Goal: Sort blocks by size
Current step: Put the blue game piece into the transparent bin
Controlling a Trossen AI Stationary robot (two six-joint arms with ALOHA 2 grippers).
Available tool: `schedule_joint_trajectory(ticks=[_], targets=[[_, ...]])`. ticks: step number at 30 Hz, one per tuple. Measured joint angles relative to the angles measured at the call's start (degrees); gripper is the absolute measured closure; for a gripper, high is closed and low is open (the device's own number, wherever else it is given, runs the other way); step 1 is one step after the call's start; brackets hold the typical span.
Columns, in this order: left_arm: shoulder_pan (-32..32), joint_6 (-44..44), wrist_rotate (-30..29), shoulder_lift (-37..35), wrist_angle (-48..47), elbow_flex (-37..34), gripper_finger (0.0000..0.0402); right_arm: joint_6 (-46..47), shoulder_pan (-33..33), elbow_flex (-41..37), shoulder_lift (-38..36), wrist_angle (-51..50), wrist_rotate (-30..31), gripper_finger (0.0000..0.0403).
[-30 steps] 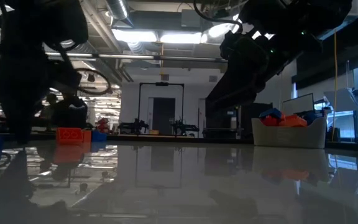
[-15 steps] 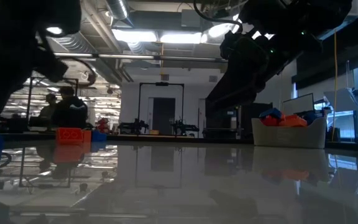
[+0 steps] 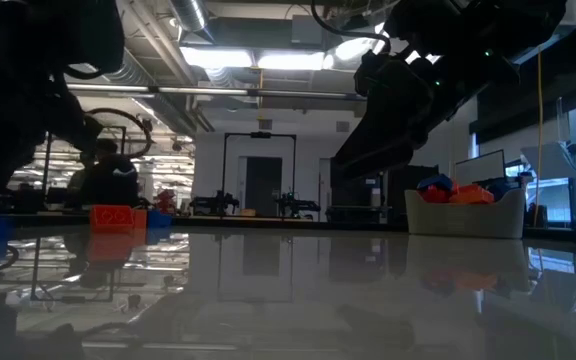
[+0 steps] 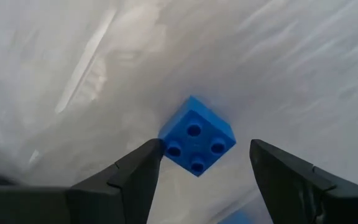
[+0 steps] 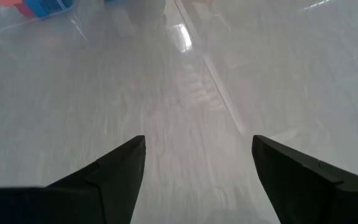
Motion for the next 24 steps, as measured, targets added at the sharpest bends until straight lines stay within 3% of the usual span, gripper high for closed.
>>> schedule_joint_trajectory(ticks=[12, 19, 24], targets=[[2.5, 5.5, 0.0, 0.1, 16.5, -0.7, 0.0167, 0.0, 0.0, 0.0, 0.0, 0.0, 0.0, 0.0109], [2.0, 6.7, -0.4, 0.1, 10.9, 1.7, 0.0167, 0.0, 0.0, 0.0, 0.0, 0.0, 0.1, 0.0109], [-1.7, 9.0, -4.2, 0.1, 9.5, 7.2, 0.0167, -0.2, 0.0, 0.0, 0.0, 0.0, 0.1, 0.0109]])
